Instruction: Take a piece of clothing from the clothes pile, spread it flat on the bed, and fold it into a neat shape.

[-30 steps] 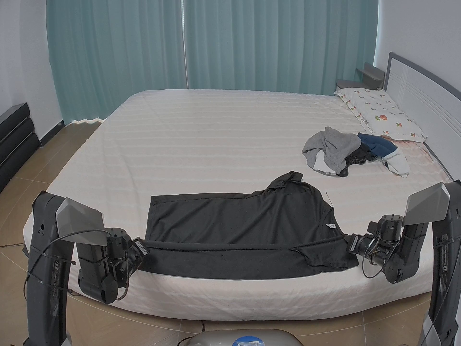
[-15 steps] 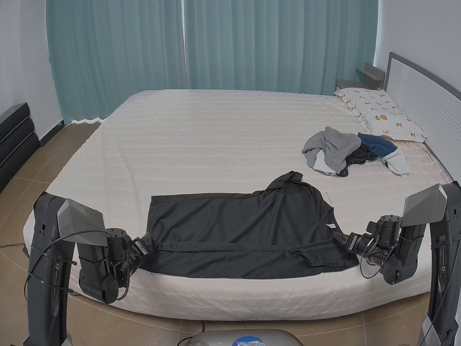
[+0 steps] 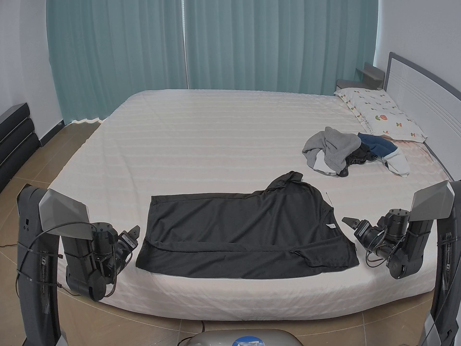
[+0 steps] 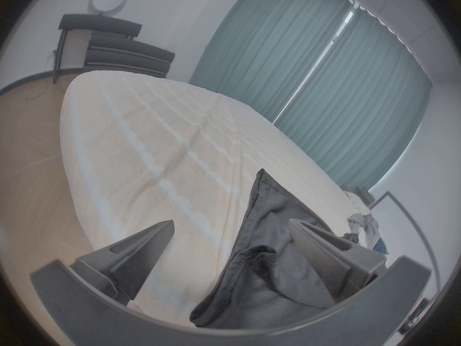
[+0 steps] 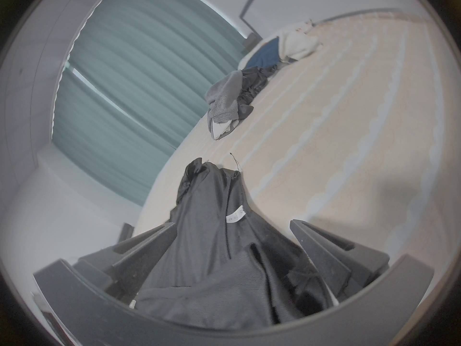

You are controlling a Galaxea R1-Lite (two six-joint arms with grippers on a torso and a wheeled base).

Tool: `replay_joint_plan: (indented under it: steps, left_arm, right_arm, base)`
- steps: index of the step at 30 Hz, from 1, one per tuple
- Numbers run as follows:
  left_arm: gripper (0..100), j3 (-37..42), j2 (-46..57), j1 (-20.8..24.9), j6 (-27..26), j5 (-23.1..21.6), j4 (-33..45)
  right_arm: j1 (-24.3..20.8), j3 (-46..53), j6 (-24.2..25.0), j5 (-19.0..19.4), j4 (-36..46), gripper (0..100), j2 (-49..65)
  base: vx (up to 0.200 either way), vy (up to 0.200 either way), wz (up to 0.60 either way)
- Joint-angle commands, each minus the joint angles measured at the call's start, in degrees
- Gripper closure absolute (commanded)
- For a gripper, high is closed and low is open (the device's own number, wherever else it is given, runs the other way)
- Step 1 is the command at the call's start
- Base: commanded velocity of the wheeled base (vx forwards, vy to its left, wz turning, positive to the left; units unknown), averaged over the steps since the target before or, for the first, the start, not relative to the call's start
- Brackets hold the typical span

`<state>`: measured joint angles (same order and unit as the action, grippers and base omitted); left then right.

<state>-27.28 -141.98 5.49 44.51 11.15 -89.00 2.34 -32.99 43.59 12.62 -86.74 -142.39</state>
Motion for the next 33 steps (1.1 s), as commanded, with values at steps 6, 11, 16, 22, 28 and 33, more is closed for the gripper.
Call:
replay_joint_plan:
  steps: [6,11,16,22,28,33]
  left_arm:
    - [0,5.49,3.91,-2.06,7.44,-9.84,-1.0]
    - [0,6.45,3.82,-0.83,7.35,-10.1,-1.0]
    - [0,6.72,7.51,-0.48,7.79,-10.63,-1.0]
    - [0,8.47,9.88,3.65,7.87,-10.63,-1.0]
    - [0,10.14,9.53,10.25,7.52,-10.54,-1.0]
    - [0,10.93,6.9,13.59,7.0,-10.36,-0.91]
  right_arm:
    - [2.41,0.2,9.93,6.63,-0.01,0,1.67]
    - [2.41,0.38,9.93,6.89,-0.1,0,1.59]
    - [2.23,0.38,9.93,6.81,-0.1,0,1.32]
    - [2.05,0.29,9.84,6.72,-0.1,0,1.23]
    - [1.97,0.29,9.67,6.72,-0.1,0,1.15]
    - [1.88,0.38,9.49,6.63,-0.1,0,1.06]
  base:
    - [0.133,0.0,0.0]
    - [0.2,0.0,0.0]
    - [0.0,0.0,0.0]
    - [0.0,0.0,0.0]
    - [0.0,0.0,0.0]
    - [0.0,0.0,0.0]
